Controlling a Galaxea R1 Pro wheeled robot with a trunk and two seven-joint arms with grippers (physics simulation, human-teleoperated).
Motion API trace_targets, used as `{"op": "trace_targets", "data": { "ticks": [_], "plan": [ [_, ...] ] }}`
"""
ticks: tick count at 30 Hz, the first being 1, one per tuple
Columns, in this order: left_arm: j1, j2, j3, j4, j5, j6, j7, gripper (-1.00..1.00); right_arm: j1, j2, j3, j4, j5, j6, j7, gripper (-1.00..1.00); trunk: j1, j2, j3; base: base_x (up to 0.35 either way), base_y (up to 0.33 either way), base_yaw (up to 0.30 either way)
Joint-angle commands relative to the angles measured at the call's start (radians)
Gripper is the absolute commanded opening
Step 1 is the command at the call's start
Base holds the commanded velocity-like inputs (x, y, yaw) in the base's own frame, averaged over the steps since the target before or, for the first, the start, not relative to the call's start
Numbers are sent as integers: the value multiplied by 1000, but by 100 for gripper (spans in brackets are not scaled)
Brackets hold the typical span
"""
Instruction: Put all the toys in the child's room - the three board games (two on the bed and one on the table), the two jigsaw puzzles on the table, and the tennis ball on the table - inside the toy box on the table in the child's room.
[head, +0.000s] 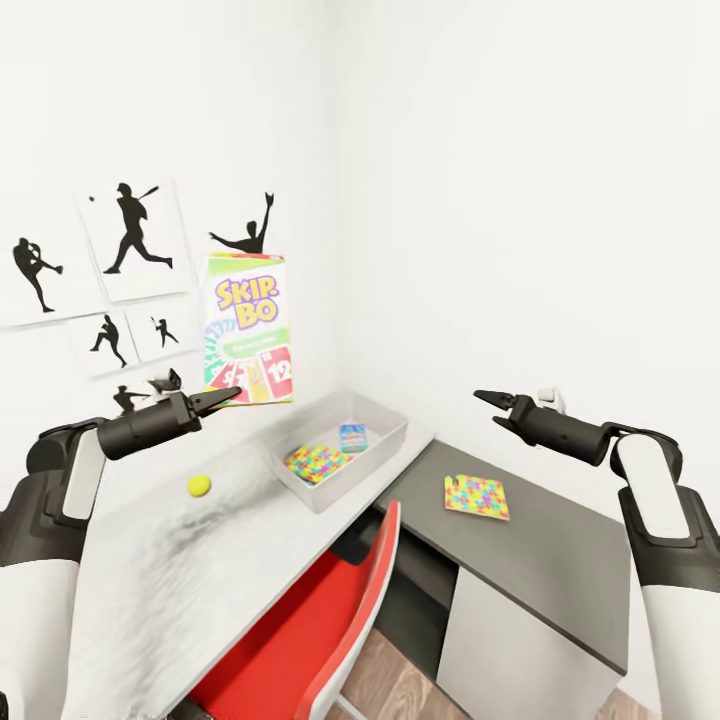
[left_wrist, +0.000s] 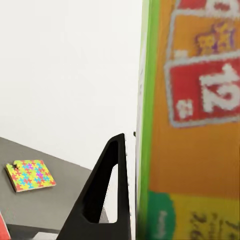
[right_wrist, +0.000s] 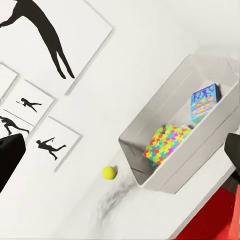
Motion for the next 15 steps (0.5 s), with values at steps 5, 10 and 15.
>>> {"op": "trace_targets", "data": {
  "ticks": [5, 10, 15],
  "plan": [
    [-1, -2, 0, 1, 0, 5, -2, -100, -2, 0, -1, 0, 10, 5, 10, 100, 1, -2, 1, 1, -1, 275],
    [-1, -3, 0, 1, 0, 5, -2, -100, -2, 1, -2, 0, 11, 5, 10, 100, 1, -2, 3, 25, 0, 272],
    [-1, -4, 0, 1, 0, 5, -2, -100, 0, 1, -3, -3, 12, 5, 10, 100, 1, -2, 4, 101, -29, 104]
  ]
}}
